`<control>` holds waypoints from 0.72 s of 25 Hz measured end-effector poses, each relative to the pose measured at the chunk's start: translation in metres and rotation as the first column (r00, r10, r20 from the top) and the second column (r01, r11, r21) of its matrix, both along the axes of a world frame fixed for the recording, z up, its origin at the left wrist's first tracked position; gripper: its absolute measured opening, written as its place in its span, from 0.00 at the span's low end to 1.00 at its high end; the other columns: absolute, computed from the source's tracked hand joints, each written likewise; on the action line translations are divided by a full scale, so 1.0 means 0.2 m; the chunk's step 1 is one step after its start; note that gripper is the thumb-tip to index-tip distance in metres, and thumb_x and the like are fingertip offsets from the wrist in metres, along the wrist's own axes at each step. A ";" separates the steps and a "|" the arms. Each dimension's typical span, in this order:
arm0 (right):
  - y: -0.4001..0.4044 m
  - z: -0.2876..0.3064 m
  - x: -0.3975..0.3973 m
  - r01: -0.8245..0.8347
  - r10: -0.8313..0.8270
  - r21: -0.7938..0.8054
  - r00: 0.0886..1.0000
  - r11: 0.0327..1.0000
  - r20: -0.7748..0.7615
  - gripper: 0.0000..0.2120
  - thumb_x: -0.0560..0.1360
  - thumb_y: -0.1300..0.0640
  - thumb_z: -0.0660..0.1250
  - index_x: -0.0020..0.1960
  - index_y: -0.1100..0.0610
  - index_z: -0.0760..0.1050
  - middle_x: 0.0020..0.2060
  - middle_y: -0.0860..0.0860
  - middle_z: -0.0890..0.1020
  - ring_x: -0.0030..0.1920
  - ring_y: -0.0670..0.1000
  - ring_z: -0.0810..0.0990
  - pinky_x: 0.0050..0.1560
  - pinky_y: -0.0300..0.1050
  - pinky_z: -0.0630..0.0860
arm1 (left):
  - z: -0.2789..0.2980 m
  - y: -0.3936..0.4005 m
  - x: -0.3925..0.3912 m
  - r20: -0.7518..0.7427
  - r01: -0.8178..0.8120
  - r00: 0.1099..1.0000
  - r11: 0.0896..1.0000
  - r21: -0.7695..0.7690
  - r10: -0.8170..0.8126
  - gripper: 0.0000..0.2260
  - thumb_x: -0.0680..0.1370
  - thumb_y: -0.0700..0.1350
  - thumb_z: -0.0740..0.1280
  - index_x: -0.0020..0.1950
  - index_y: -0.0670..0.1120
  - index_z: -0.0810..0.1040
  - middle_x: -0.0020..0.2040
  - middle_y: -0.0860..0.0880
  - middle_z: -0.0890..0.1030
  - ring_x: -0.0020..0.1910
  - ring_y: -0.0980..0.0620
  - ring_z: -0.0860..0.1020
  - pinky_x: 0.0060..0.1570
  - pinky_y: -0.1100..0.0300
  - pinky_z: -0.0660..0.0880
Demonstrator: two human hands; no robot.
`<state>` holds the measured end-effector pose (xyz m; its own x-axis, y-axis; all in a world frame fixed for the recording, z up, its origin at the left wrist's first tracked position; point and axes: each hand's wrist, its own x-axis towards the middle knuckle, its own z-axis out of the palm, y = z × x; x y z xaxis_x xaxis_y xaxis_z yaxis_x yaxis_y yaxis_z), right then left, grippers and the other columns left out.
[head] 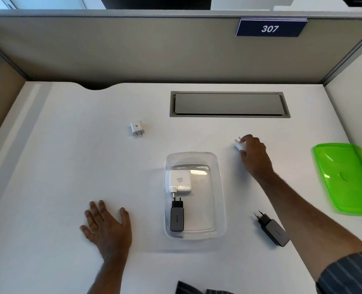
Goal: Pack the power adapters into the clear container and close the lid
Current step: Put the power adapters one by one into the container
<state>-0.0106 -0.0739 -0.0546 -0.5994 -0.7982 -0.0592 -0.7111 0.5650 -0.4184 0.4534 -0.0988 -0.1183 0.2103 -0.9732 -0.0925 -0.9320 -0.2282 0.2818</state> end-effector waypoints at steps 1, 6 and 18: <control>0.00 0.02 0.01 -0.003 0.004 -0.030 1.000 1.000 0.026 0.16 0.77 0.64 0.67 0.63 0.56 0.70 0.58 0.57 0.76 0.58 0.64 0.74 0.53 0.56 0.74 | 0.00 0.00 0.00 0.003 0.002 1.000 1.000 -0.002 -0.002 0.35 0.78 0.61 0.54 0.81 0.43 0.58 0.83 0.42 0.58 0.82 0.39 0.54 0.78 0.34 0.47; 0.01 0.19 0.13 -0.054 0.101 -0.262 0.980 0.964 0.171 0.15 0.76 0.63 0.69 0.59 0.52 0.69 0.57 0.51 0.77 0.56 0.59 0.76 0.53 0.51 0.73 | 0.00 0.00 0.00 0.015 0.008 1.000 1.000 0.006 -0.008 0.35 0.78 0.61 0.54 0.81 0.43 0.58 0.83 0.41 0.58 0.82 0.39 0.54 0.78 0.34 0.48; 0.06 0.46 0.59 -0.498 0.495 -0.076 0.867 0.864 -0.057 0.16 0.71 0.57 0.71 0.55 0.52 0.68 0.45 0.49 0.80 0.35 0.58 0.77 0.38 0.50 0.76 | 0.02 0.00 0.00 0.016 0.018 1.000 1.000 0.009 -0.018 0.36 0.78 0.61 0.53 0.81 0.42 0.59 0.83 0.41 0.58 0.82 0.38 0.55 0.78 0.33 0.48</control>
<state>0.1071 -0.0626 0.0377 -0.1230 -0.9918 0.0357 -0.9030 0.0969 -0.4186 0.4543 -0.0985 -0.1148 0.1943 -0.9761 -0.0979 -0.9402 -0.2137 0.2651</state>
